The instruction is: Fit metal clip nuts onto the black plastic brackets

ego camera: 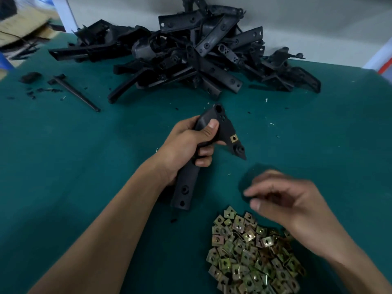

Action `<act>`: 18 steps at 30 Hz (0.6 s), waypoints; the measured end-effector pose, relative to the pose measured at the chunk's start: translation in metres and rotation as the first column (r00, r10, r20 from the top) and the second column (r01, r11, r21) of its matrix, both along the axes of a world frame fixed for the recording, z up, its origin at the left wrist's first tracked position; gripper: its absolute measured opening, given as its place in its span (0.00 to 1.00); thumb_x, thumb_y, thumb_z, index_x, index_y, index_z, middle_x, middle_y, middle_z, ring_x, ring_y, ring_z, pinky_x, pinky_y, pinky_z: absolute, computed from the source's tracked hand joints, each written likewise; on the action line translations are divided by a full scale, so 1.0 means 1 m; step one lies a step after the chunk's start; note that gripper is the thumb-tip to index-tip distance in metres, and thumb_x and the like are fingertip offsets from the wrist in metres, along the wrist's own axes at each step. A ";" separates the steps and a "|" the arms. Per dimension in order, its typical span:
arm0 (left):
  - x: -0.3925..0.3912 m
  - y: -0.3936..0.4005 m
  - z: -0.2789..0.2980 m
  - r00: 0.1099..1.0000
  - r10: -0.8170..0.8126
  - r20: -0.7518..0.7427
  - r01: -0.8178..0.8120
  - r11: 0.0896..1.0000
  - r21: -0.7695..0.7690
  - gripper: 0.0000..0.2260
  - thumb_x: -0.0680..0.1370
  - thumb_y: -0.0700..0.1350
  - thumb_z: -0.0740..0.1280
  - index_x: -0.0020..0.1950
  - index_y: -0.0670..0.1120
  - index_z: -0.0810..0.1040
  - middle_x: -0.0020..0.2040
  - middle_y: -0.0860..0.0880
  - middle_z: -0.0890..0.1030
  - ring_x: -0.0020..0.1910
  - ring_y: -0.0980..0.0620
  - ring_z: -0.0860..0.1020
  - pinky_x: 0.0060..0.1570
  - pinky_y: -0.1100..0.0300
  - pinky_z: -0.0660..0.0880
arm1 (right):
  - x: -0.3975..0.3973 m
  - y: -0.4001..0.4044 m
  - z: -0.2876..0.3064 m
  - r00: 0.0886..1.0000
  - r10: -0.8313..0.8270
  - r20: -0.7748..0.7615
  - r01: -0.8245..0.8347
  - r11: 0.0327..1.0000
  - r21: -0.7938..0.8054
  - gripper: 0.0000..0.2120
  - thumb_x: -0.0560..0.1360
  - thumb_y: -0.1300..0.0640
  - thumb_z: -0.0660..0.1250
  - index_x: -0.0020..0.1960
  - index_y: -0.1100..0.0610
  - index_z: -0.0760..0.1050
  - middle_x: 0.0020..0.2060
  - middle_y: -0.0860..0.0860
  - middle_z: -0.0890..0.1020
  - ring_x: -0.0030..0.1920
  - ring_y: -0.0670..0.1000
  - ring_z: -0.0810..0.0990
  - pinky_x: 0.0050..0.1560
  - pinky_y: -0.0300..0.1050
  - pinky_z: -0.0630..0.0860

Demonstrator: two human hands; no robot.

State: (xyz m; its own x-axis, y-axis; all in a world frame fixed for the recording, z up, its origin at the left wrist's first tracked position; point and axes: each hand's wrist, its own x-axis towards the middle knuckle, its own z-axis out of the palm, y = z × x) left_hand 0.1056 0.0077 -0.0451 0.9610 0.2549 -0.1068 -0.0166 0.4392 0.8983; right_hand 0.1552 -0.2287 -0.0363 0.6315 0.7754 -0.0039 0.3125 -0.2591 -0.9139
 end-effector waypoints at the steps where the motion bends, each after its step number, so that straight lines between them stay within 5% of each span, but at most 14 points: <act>1: -0.001 0.000 0.001 1.000 -0.013 -0.001 0.013 1.000 0.002 0.08 0.83 0.43 0.64 0.46 0.41 0.74 0.37 0.46 0.79 0.27 0.54 0.63 0.22 0.64 0.63 | -0.002 -0.007 0.002 0.997 0.059 0.042 -0.056 0.996 -0.075 0.08 0.67 0.48 0.75 0.46 0.45 0.86 0.45 0.50 0.82 0.44 0.46 0.80 0.43 0.32 0.73; 5: -0.003 0.000 0.001 0.999 -0.042 -0.013 0.043 0.998 0.038 0.08 0.83 0.43 0.65 0.46 0.40 0.74 0.40 0.42 0.80 0.27 0.54 0.65 0.24 0.63 0.62 | -0.007 -0.014 0.003 0.981 0.117 0.157 -0.083 0.975 -0.208 0.08 0.67 0.44 0.75 0.46 0.40 0.85 0.46 0.47 0.80 0.45 0.52 0.80 0.43 0.43 0.76; 8: -0.002 -0.001 0.000 0.999 -0.053 -0.009 0.053 0.998 0.029 0.08 0.83 0.43 0.65 0.46 0.40 0.75 0.40 0.41 0.80 0.27 0.54 0.65 0.24 0.63 0.63 | -0.008 -0.013 0.002 0.973 0.169 0.155 -0.133 0.966 -0.221 0.06 0.71 0.52 0.76 0.45 0.43 0.82 0.44 0.49 0.81 0.38 0.51 0.77 0.36 0.41 0.73; 12: -0.001 0.001 -0.004 0.998 -0.066 0.021 0.066 0.998 0.004 0.08 0.82 0.44 0.66 0.46 0.41 0.76 0.40 0.42 0.81 0.26 0.53 0.67 0.24 0.63 0.65 | 0.007 -0.006 0.000 0.990 -0.044 -0.134 0.055 0.995 0.078 0.06 0.66 0.58 0.77 0.43 0.55 0.83 0.36 0.55 0.83 0.35 0.52 0.79 0.34 0.42 0.75; 15: -0.001 0.003 -0.005 0.995 -0.088 0.054 0.086 0.995 0.043 0.09 0.80 0.45 0.68 0.48 0.39 0.75 0.40 0.43 0.82 0.27 0.52 0.69 0.25 0.62 0.67 | 0.027 0.016 -0.001 0.852 -0.157 -0.499 0.352 0.878 0.324 0.11 0.63 0.63 0.76 0.45 0.59 0.84 0.38 0.57 0.82 0.36 0.50 0.79 0.37 0.39 0.78; 18: -0.002 0.002 -0.004 0.989 -0.127 0.081 0.117 0.987 0.112 0.09 0.79 0.46 0.68 0.48 0.40 0.75 0.40 0.44 0.83 0.29 0.52 0.71 0.25 0.62 0.68 | 0.039 0.049 0.004 0.754 -0.162 -0.637 0.500 0.769 0.397 0.11 0.67 0.67 0.72 0.48 0.60 0.84 0.39 0.55 0.83 0.37 0.49 0.81 0.40 0.39 0.80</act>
